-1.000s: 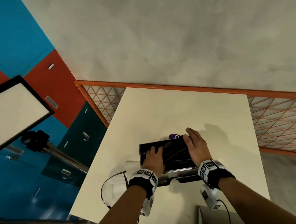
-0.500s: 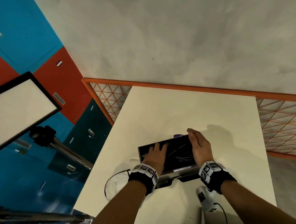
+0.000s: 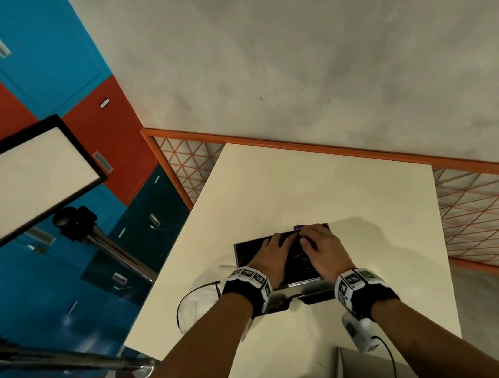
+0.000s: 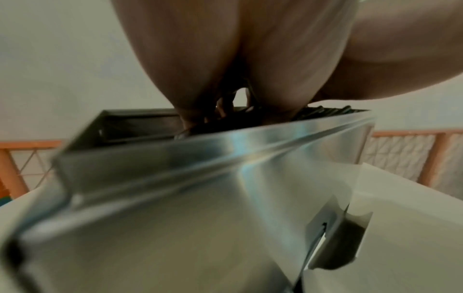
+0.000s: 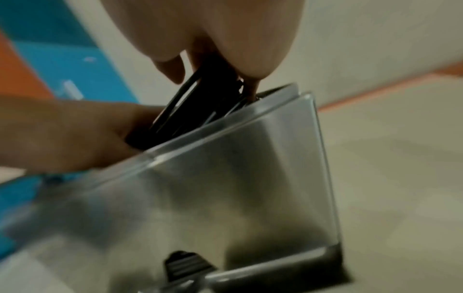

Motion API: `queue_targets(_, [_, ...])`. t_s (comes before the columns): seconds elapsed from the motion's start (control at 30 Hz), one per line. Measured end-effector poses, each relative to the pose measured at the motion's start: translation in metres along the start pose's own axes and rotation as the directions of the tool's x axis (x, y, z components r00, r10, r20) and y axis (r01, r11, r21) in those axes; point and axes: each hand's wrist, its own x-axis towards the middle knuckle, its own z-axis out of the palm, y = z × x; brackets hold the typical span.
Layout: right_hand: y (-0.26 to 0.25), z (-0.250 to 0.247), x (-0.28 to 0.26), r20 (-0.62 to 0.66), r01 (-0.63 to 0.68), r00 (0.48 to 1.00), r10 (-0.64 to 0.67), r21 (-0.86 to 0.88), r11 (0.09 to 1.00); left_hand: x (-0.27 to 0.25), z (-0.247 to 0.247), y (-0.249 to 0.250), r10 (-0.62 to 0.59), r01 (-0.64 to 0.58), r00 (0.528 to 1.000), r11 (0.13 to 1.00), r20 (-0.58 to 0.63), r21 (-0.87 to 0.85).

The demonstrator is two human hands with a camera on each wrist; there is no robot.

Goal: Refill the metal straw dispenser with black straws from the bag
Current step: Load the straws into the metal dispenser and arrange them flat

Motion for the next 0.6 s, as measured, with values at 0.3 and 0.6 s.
queue_targets(0.3, [0.0,-0.006,-0.002,0.211,0.465,0.885,-0.415,-0.467,0.752,-0.012,0.014,-0.024,-0.001,-0.001,0.999,0.999,-0.051,-0.054])
queue_targets(0.6, [-0.004,0.011,-0.016,0.348,0.366,0.922,-0.168,-0.648,0.668,-0.014,0.044,-0.011,-0.093,0.109,0.984,0.989,-0.153,0.096])
